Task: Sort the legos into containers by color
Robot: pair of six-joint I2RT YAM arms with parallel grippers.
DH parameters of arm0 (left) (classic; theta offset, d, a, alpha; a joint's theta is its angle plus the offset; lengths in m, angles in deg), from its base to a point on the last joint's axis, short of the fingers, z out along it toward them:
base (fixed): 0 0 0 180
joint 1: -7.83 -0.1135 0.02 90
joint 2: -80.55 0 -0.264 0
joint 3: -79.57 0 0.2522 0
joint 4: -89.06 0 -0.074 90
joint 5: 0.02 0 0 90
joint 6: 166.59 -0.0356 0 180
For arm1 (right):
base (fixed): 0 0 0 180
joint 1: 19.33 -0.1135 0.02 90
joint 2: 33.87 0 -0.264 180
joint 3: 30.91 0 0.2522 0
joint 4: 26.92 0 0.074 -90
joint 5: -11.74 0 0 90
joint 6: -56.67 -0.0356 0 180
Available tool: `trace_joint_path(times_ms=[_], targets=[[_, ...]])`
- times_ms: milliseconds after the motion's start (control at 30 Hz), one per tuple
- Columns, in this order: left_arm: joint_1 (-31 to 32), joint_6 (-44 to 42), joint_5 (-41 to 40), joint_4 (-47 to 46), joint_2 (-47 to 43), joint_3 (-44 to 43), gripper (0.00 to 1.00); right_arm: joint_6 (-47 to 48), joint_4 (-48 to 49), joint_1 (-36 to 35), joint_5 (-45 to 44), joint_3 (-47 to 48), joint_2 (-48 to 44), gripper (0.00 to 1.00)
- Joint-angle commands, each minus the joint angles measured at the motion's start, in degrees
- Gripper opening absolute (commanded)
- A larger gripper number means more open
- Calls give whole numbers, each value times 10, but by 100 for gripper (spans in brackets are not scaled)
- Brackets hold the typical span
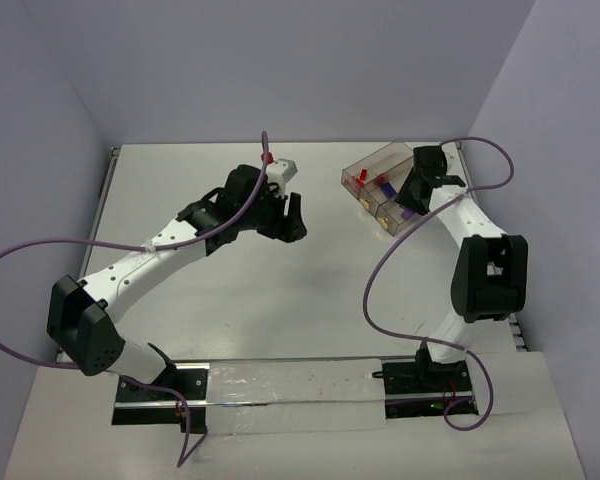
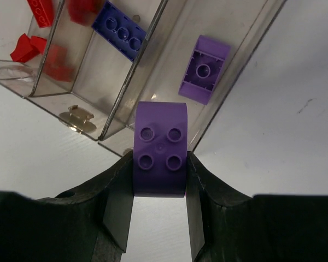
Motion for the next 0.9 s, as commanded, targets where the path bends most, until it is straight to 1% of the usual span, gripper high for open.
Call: trace_joint_path(times_ms=[0, 67, 100, 133, 167, 233, 267, 333, 433, 533, 600, 633, 667, 700, 767, 867], targets=[[9, 13, 5, 14, 15, -51, 0, 10, 0, 4, -13, 55, 35, 19], [12, 15, 9, 17, 19, -61, 0, 12, -2, 10, -12, 67, 47, 27], [14, 17, 11, 19, 22, -70, 0, 11, -3, 21, -11, 76, 54, 34], [16, 18, 12, 21, 27, -79, 0, 11, -5, 22, -10, 82, 63, 44], [18, 18, 14, 25, 32, -84, 0, 9, -7, 25, -8, 85, 70, 49], [21, 20, 14, 31, 40, -99, 0, 9, -10, 27, -6, 91, 79, 58], [22, 20, 14, 33, 42, -103, 0, 8, -10, 27, -5, 92, 80, 60], [24, 21, 17, 34, 45, -112, 0, 9, -11, 27, -5, 91, 78, 69], [25, 23, 24, 30, 48, -116, 0, 13, -11, 28, -1, 88, 65, 74], [24, 21, 33, 28, 50, -117, 0, 16, -3, 27, 32, 79, 38, 73], [24, 17, 38, 24, 48, -115, 0, 25, 23, 27, 96, 61, 3, 72], [24, 13, 41, 21, 48, -113, 0, 24, 51, 26, 163, 43, -18, 72], [24, 6, 45, 19, 46, -111, 0, 23, 86, 25, 247, 22, -53, 72], [24, 1, 45, 17, 44, -109, 0, 17, 106, 24, 300, 11, -70, 72], [24, -10, 54, 7, 39, -101, 0, -15, 129, 21, 421, 6, -96, 73], [24, -24, 62, 3, 36, -94, 0, -70, 128, 11, 529, 22, -97, 74]])
